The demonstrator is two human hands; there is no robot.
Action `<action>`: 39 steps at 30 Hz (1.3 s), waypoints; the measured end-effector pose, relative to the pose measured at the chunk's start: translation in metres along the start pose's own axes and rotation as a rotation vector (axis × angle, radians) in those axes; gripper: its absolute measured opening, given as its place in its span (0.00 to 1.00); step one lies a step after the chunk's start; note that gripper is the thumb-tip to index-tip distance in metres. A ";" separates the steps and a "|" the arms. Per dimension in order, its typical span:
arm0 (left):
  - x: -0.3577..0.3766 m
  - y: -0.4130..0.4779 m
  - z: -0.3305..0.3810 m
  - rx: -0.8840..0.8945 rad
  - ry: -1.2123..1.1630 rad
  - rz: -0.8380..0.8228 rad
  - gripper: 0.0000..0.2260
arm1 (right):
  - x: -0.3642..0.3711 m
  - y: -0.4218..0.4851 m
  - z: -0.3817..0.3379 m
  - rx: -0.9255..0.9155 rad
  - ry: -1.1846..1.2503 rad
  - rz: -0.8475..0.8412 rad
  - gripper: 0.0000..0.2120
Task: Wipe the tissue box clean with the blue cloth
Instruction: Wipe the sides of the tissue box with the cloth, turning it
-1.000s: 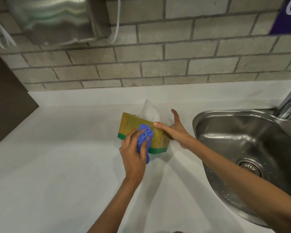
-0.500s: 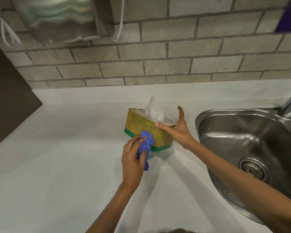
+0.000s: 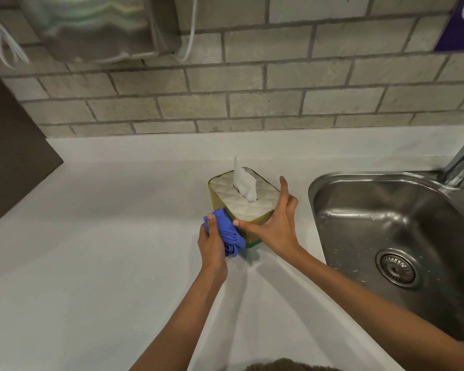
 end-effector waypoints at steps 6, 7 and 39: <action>-0.003 0.017 -0.007 -0.034 0.016 -0.022 0.09 | 0.000 -0.011 0.014 0.022 0.071 -0.017 0.59; -0.004 0.020 -0.006 -0.038 0.026 -0.020 0.09 | -0.001 -0.013 0.017 0.025 0.082 -0.015 0.57; -0.001 0.033 0.063 0.028 0.229 -0.111 0.09 | -0.011 0.033 0.019 0.083 0.201 -0.343 0.21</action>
Point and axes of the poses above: each hand's wrist, its own y-axis towards the middle knuckle, its own x-axis out of the palm, z = x × y, the point moved 9 cm from there along y, towards the middle knuckle, and after that the axes turned 12 degrees about -y, right-handed, at the moved point
